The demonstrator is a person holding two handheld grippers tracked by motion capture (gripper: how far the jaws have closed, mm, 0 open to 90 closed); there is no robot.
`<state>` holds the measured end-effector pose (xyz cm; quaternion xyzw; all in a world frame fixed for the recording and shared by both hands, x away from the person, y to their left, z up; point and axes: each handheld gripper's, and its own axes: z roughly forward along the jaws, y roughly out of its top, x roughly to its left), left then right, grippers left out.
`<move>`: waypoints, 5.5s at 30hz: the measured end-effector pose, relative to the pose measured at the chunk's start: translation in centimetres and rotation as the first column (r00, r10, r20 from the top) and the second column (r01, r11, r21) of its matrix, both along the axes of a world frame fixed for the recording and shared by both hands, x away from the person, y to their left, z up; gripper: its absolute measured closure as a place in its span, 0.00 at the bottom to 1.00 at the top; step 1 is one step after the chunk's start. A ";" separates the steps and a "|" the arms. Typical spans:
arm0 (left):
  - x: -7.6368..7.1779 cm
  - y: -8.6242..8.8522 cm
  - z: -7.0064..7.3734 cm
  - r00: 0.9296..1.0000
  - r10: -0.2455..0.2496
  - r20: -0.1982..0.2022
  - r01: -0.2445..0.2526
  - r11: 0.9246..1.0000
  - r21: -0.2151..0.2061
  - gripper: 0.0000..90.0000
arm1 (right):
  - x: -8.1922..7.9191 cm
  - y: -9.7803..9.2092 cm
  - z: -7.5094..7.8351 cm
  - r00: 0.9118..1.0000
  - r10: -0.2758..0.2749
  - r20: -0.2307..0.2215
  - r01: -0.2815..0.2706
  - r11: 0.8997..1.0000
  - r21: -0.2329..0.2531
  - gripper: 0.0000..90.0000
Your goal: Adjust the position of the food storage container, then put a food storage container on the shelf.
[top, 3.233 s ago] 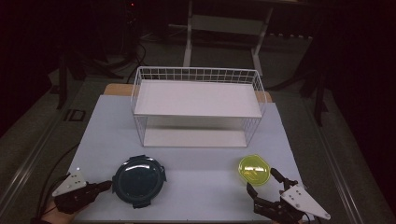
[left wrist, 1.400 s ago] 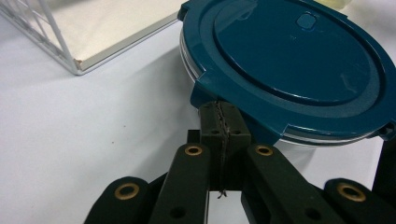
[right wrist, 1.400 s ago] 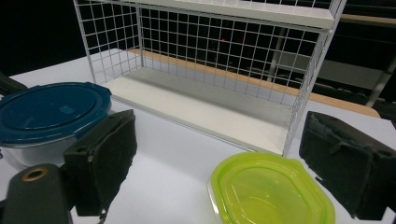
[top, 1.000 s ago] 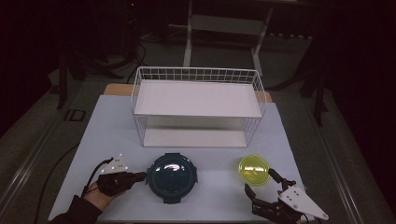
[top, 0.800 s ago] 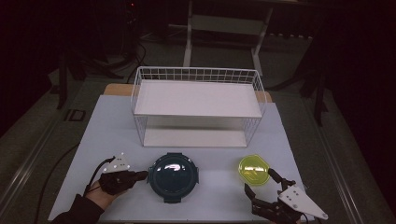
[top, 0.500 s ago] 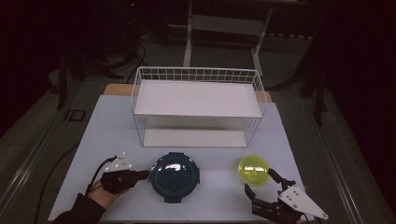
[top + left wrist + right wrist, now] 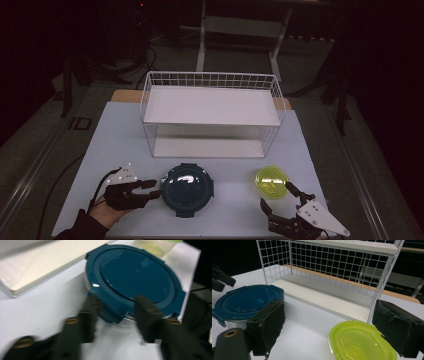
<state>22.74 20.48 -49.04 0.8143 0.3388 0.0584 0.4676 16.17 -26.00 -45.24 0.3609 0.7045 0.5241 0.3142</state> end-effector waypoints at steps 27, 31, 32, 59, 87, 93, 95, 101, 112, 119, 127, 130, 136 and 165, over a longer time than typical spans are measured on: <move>3.7 0.0 -1.3 0.946 0.099 -0.308 -0.138 0.985 -0.107 0.06 | 0.0 1.9 -0.3 1.000 0.028 0.002 -0.028 0.999 -0.040 0.15; 4.1 -0.2 -2.0 0.918 0.062 -0.392 -0.123 0.983 -0.134 0.09 | 0.3 1.9 -0.3 0.996 0.052 -0.066 -0.054 0.998 -0.036 0.17; 4.1 -0.2 -2.1 0.910 0.066 -0.409 -0.132 0.982 -0.137 0.14 | 0.3 1.8 -0.3 0.996 0.056 -0.069 -0.058 0.998 -0.028 0.18; 5.4 0.6 -2.7 0.807 -0.006 -0.591 -0.143 0.968 -0.206 0.58 | 2.0 3.9 -1.0 0.928 0.208 -0.308 -0.195 0.978 0.072 0.12; 2.8 -0.4 -1.8 0.924 -0.079 -0.375 -0.001 0.978 -0.209 0.60 | 8.7 9.2 -5.0 0.655 0.387 -0.649 -0.242 0.921 0.305 0.45; 2.6 -0.4 -1.8 0.933 -0.106 -0.343 0.032 0.976 -0.215 0.61 | 9.1 9.3 -5.5 0.595 0.448 -0.667 -0.255 0.893 0.371 0.53; 2.6 -0.3 -1.9 0.933 -0.106 -0.344 0.031 0.976 -0.217 0.61 | 9.1 9.3 -5.5 0.587 0.457 -0.668 -0.254 0.887 0.385 0.53; 2.3 -0.3 -1.9 0.939 -0.110 -0.326 0.038 0.975 -0.218 0.61 | 9.2 9.4 -5.7 0.572 0.471 -0.672 -0.239 0.879 0.412 0.58; 1.7 -0.5 -1.6 0.939 -0.075 -0.336 -0.005 0.973 -0.231 0.62 | 9.1 9.2 -5.9 0.538 0.505 -0.675 -0.247 0.860 0.447 0.61; 1.8 -1.2 0.5 0.951 0.024 -0.307 -0.076 0.985 -0.156 0.79 | 8.4 9.9 -5.1 0.553 0.487 -0.676 -0.248 0.871 0.424 0.63; 2.1 0.1 -1.9 0.899 -0.051 -0.434 -0.086 0.953 -0.290 0.61 | 8.4 9.7 -5.1 0.554 0.491 -0.672 -0.273 0.870 0.411 0.63; 1.8 0.4 -2.9 0.876 -0.076 -0.476 -0.089 0.945 -0.315 0.54 | 8.4 9.8 -5.0 0.556 0.489 -0.672 -0.279 0.872 0.403 0.63; 1.4 0.4 -3.1 0.872 -0.113 -0.477 -0.051 0.947 -0.316 0.61 | 8.3 9.7 -5.1 0.554 0.488 -0.674 -0.273 0.872 0.407 0.63; 1.0 -0.7 0.3 0.897 -0.074 -0.436 -0.064 0.954 -0.292 0.63 | 8.7 8.6 -3.4 0.568 0.513 -0.644 -0.255 0.853 0.455 0.63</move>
